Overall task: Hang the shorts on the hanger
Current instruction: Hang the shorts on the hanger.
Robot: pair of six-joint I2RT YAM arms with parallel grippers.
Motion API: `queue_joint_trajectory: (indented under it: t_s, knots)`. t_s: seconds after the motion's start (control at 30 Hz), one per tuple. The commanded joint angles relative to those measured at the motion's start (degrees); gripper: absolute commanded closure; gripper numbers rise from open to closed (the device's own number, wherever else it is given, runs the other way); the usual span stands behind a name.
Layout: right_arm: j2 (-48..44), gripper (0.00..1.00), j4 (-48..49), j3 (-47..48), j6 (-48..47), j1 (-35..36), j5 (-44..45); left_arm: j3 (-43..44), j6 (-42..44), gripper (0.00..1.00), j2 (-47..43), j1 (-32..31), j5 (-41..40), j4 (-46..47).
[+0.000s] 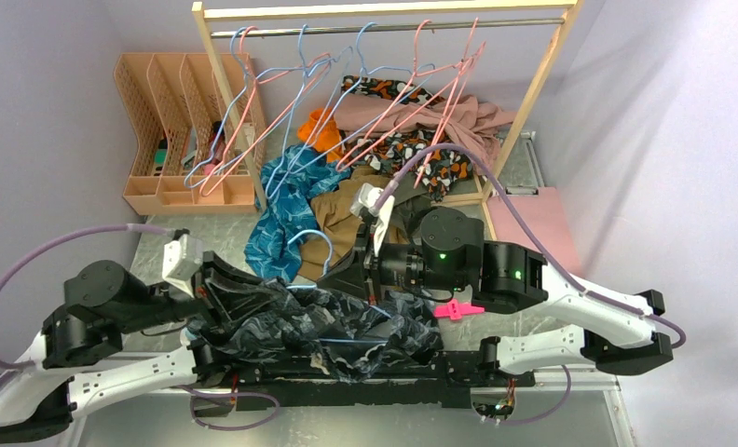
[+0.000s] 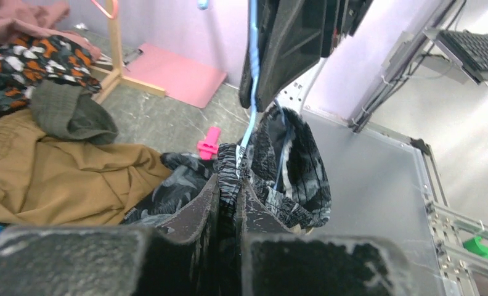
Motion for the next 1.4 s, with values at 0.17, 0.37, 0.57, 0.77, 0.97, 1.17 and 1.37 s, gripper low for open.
queue_joint_trajectory:
  t_s: [0.17,0.37,0.57,0.77,0.97,1.17,1.37]
  knots:
    - [-8.41,1.0,3.54,-3.86,0.1,-0.46,3.54,7.43,-0.75,0.57,-5.24,0.12,-10.72,-2.01]
    - [-7.75,1.0,3.64,-3.86,0.07,-0.39,2.6,8.22,-0.44,0.41,-2.06,0.12,-7.87,-2.77]
    - [-9.47,1.0,4.68,-5.27,0.29,-0.39,2.92,11.87,0.11,0.41,0.72,0.12,-8.53,-5.64]
    - [-11.64,1.0,5.05,-6.59,1.04,-0.39,4.32,13.5,-7.17,0.46,3.65,0.08,-10.58,-14.69]
    - [-10.98,1.0,2.83,-6.51,1.43,-0.36,8.02,13.94,-18.11,0.45,6.26,0.12,-13.82,-24.37]
    - [-10.14,1.0,2.97,-6.86,1.96,-0.39,10.02,12.66,-23.69,0.4,11.94,0.12,-13.38,-27.67]
    - [-9.5,1.0,3.05,-6.51,2.47,-0.39,9.86,12.43,-26.17,0.16,15.96,0.12,-17.55,-28.25]
